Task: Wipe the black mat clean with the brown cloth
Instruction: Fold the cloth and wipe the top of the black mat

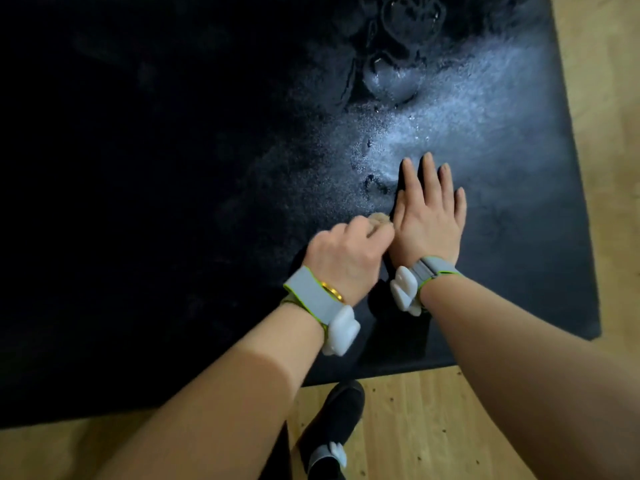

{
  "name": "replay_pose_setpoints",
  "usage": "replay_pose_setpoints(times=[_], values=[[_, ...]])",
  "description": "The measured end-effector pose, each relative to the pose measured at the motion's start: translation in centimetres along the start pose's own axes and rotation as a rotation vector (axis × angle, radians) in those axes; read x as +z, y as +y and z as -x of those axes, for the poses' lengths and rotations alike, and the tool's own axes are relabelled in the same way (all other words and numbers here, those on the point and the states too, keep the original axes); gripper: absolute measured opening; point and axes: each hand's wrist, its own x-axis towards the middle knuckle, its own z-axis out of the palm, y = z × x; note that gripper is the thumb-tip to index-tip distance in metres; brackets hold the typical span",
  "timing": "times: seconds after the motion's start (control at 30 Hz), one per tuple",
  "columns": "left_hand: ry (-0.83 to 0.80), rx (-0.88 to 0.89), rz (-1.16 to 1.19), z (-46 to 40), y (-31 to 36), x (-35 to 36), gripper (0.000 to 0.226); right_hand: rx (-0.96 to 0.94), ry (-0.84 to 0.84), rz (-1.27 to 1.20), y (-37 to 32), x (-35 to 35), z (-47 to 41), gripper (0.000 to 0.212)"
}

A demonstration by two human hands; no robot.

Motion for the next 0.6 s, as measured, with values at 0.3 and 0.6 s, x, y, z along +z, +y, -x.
replay_pose_setpoints(times=[0.3,0.6], values=[[0.134,-0.401,-0.099,-1.6,-9.1,-3.0,0.011,-0.012,-0.011,-0.002,0.1,0.0,0.0,0.048],[-0.005,-0.025,-0.143,3.1,-1.1,-1.9,0.009,-0.022,0.014,-0.021,0.0,-0.1,0.2,0.048]])
